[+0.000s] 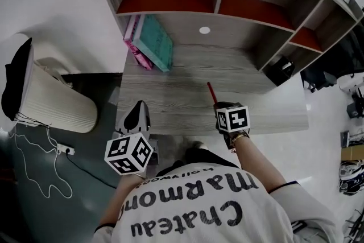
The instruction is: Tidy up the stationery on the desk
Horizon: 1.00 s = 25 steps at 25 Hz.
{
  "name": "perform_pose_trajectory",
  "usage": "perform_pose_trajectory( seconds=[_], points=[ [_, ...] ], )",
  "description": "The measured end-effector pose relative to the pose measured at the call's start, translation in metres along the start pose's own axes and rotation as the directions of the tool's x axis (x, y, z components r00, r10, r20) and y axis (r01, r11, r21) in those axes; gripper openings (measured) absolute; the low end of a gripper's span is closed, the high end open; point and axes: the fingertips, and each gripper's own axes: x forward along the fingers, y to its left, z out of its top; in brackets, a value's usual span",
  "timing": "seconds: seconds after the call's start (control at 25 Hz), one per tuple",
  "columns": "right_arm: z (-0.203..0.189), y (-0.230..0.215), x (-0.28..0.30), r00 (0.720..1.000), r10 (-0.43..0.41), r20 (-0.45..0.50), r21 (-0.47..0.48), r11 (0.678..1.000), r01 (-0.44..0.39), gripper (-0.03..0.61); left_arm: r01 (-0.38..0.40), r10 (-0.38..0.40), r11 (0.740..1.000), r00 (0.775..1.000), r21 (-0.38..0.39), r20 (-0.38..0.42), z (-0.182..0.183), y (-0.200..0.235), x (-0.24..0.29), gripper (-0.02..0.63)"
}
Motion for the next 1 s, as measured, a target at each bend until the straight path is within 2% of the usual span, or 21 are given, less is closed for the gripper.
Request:
perform_pose_trajectory(
  seconds=[0.24, 0.44, 0.76, 1.0],
  points=[
    [0.017, 0.006, -0.033, 0.993, -0.017, 0.113, 0.052, 0.999, 0.011, 0.054, 0.076, -0.076, 0.997, 0.997, 0.015, -0.008, 0.001, -0.018, 0.001, 0.011],
    [0.034, 0.013, -0.066, 0.972, -0.039, 0.231, 0.075, 0.997, 0.023, 0.054, 0.122, -0.122, 0.992, 0.993, 0.029, -0.008, 0.000, -0.029, -0.003, 0.011],
    [0.049, 0.024, -0.120, 0.920, -0.082, 0.383, 0.113, 0.993, 0.041, 0.054, 0.201, -0.202, 0.978, 0.979, 0.048, 0.002, 0.003, -0.051, -0.013, 0.011],
    [0.052, 0.030, -0.159, 0.861, -0.115, 0.495, 0.155, 0.987, 0.043, 0.055, 0.265, -0.266, 0.962, 0.964, 0.072, 0.003, 0.003, -0.069, -0.022, 0.011]
  ],
)
